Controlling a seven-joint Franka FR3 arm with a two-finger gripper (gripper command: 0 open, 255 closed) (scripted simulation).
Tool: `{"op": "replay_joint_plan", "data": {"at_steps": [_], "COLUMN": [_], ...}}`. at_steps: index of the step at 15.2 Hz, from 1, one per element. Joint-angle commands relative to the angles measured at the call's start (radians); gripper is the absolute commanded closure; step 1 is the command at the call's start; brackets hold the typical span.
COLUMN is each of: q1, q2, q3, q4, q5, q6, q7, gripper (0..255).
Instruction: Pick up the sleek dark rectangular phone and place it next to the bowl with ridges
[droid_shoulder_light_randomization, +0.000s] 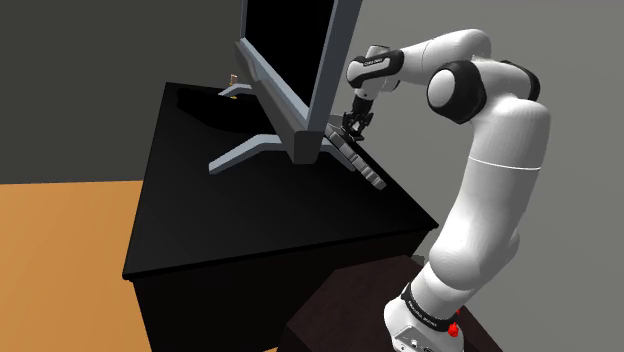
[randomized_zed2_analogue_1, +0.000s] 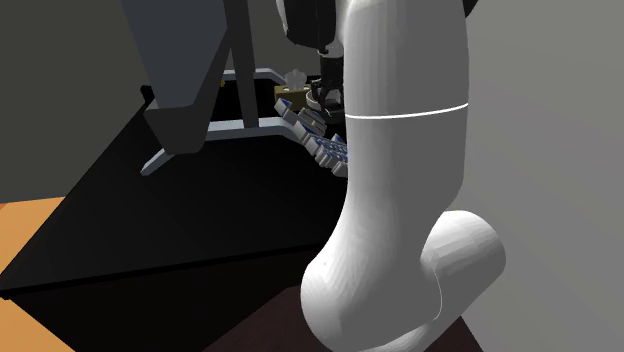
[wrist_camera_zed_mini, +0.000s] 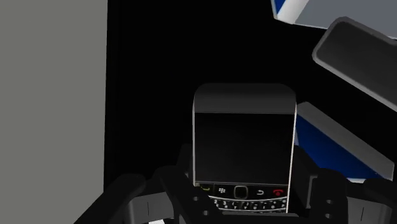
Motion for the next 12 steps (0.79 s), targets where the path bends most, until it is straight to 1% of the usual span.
{"op": "replay_joint_plan", "data": {"at_steps": [1, 12], "q1": [-0.001, -0.006], "q2": [0.008, 0.06], "q3": [0.001, 0.011], "q4": [-0.017, -0.096], "q5": [0.003, 0.026], "q6": [0.025, 0.153], "q7": [-0.002, -0.013], "gripper": [255, 255]}}
